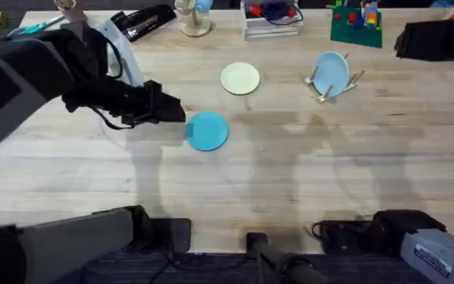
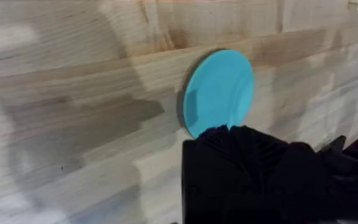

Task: Pick up the plates from the table one by one and place each into a slot on the dish rack.

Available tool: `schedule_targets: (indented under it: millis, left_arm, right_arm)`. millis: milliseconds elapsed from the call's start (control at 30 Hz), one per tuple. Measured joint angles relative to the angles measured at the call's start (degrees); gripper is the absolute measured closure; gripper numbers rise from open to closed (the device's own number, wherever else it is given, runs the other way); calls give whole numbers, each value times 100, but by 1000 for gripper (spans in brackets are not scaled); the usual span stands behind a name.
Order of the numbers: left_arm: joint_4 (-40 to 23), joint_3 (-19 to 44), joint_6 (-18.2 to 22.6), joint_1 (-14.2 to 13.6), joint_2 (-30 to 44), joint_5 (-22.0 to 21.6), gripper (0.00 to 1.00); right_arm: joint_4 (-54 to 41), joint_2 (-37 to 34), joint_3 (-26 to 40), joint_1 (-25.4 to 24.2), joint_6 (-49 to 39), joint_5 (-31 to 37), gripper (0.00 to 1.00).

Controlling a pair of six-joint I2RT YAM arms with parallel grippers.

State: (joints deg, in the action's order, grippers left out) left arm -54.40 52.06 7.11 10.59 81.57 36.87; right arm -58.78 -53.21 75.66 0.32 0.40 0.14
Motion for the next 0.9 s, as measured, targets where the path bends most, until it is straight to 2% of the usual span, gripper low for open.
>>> schedule_targets:
  millis: [500, 767, 900]
  left_arm:
    - [817, -341, -8, 0, 1100, 69, 959]
    - [924, -298, -222, 59, 1793, 800, 959]
    - [925, -298, -294, 59, 1824, 856, 959]
  right_arm:
    - [0, 0, 0, 0, 0, 0, 7]
    - [0, 0, 2, -1, 0, 0, 9]
    - [0, 0, 2, 0, -1, 0, 7]
